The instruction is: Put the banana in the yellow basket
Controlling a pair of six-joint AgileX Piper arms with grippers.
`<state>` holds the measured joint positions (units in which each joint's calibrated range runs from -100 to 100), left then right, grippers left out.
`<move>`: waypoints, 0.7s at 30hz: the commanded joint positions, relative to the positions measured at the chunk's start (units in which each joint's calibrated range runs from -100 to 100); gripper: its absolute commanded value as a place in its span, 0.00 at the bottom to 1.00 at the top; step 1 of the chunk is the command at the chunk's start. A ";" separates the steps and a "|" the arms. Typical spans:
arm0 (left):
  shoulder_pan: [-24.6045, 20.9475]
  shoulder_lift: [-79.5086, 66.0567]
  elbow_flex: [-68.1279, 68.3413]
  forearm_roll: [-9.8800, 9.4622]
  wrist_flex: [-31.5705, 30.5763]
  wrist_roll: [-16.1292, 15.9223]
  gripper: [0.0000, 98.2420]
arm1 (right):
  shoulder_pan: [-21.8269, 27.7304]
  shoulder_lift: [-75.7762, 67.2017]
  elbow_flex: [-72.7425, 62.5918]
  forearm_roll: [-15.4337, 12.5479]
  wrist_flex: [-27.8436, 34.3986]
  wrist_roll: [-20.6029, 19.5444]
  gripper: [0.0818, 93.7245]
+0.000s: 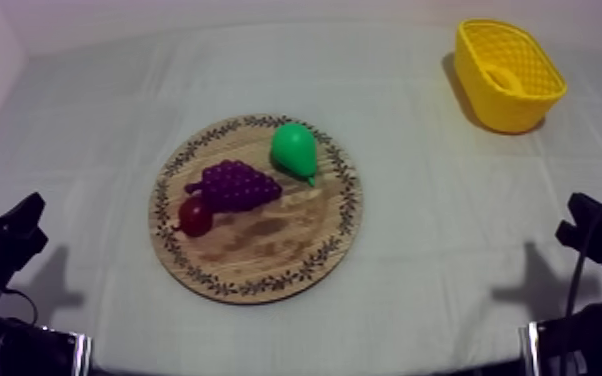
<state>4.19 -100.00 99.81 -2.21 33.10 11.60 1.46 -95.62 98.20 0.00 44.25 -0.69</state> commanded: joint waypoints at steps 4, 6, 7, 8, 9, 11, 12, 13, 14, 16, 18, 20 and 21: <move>-0.02 0.00 -0.03 -0.01 -0.04 -0.01 0.00 | 1.40 -0.01 1.19 -1.04 -6.21 10.09 0.01; -0.02 0.00 -0.03 -0.01 -0.04 0.03 0.00 | 2.01 -0.03 1.33 -1.17 -6.77 11.75 0.01; -0.02 0.00 -0.03 -0.01 -0.04 0.04 0.00 | 2.19 -0.04 1.38 -1.21 -6.93 12.31 0.01; -0.02 0.00 -0.03 -0.01 -0.04 0.01 0.00 | 2.31 -0.04 1.40 -1.23 -7.05 12.69 0.01; -0.02 0.00 -0.03 -0.01 -0.04 -0.01 0.00 | 2.40 -0.04 1.42 -1.25 -7.13 12.88 0.01; -0.02 0.00 -0.03 -0.01 -0.04 0.02 0.00 | 2.50 -0.05 1.45 -1.27 -7.22 12.97 0.01; -0.02 0.00 -0.03 -0.01 -0.04 0.03 0.00 | 2.53 -0.05 1.46 -1.28 -7.25 12.95 0.01; -0.02 0.00 -0.03 -0.01 -0.04 0.01 0.00 | 2.55 -0.05 1.46 -1.28 -7.27 12.88 0.01; -0.02 0.00 -0.03 -0.01 -0.04 -0.01 0.00 | 2.57 -0.05 1.46 -1.29 -7.28 12.82 0.01; -0.02 0.00 -0.03 -0.01 -0.04 0.04 0.00 | 2.58 -0.05 1.47 -1.29 -7.29 12.75 0.01; -0.02 0.00 -0.03 -0.01 -0.04 0.01 0.00 | 2.59 -0.05 1.47 -1.29 -7.30 12.70 0.01; -0.02 0.00 -0.03 -0.01 -0.04 0.01 0.00 | 2.60 -0.05 1.47 -1.29 -7.31 12.68 0.01; -0.02 0.00 -0.03 -0.01 -0.04 0.04 0.00 | 2.60 -0.05 1.47 -1.29 -7.31 12.70 0.01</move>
<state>4.19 -100.00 99.81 -2.21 33.10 11.61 4.07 -95.62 99.65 -1.31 36.76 12.08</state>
